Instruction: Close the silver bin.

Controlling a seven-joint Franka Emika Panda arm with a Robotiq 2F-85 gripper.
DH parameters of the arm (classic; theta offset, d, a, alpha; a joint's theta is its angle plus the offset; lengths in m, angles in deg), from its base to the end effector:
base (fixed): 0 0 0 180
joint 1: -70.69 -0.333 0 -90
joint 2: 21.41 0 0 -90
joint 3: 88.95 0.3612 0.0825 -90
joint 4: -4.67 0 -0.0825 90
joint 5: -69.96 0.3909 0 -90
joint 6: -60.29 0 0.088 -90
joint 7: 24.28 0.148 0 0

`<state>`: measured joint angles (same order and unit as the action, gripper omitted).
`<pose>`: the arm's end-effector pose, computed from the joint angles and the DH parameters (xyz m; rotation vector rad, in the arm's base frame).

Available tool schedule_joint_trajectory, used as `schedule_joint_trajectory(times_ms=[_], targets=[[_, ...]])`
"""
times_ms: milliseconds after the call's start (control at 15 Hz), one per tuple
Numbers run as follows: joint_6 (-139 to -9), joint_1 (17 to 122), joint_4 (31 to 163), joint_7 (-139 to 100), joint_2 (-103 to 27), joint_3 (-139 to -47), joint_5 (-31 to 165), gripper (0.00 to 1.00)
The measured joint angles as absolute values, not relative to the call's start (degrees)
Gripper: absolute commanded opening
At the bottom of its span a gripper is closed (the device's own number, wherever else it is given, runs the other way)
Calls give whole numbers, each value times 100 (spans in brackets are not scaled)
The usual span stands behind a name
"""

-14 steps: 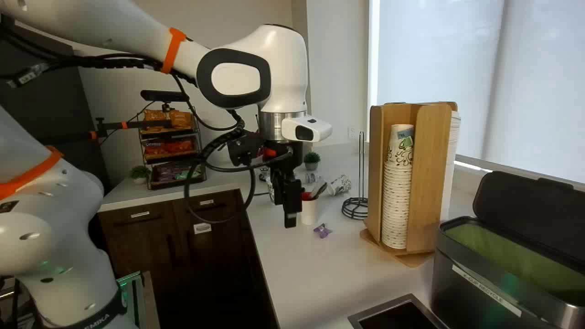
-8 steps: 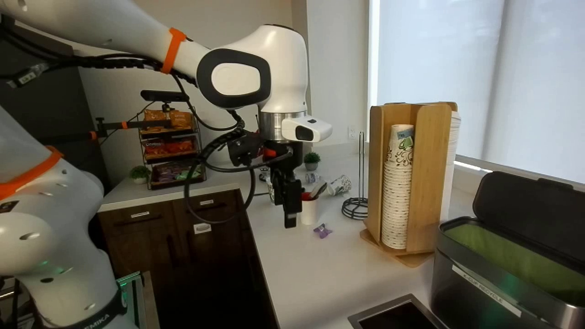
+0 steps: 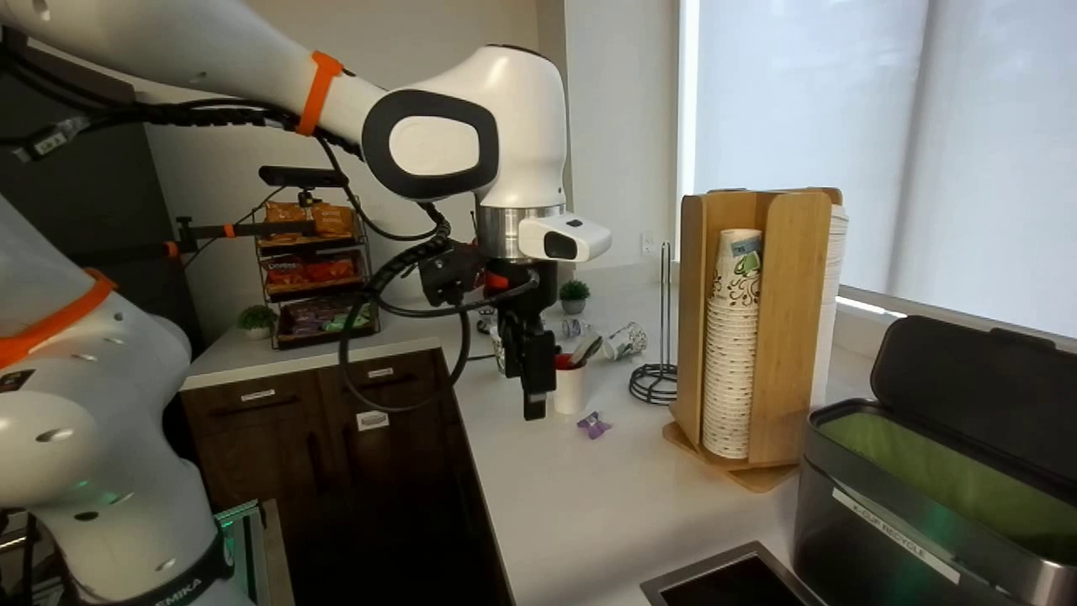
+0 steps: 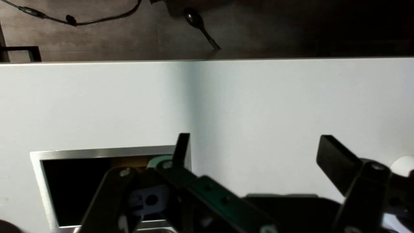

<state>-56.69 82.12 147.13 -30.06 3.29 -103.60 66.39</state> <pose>0.3524 -0.1806 0.4315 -3.0512 0.4634 0.0158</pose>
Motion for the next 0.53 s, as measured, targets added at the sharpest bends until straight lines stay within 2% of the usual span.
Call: schedule_joint_trajectory(times_ms=[200,533], targets=[[-5928,8261,14693,-2900,315,-10370,6648,100],[-7778,8653,14200,-2841,-186,-10696,6637,100]])
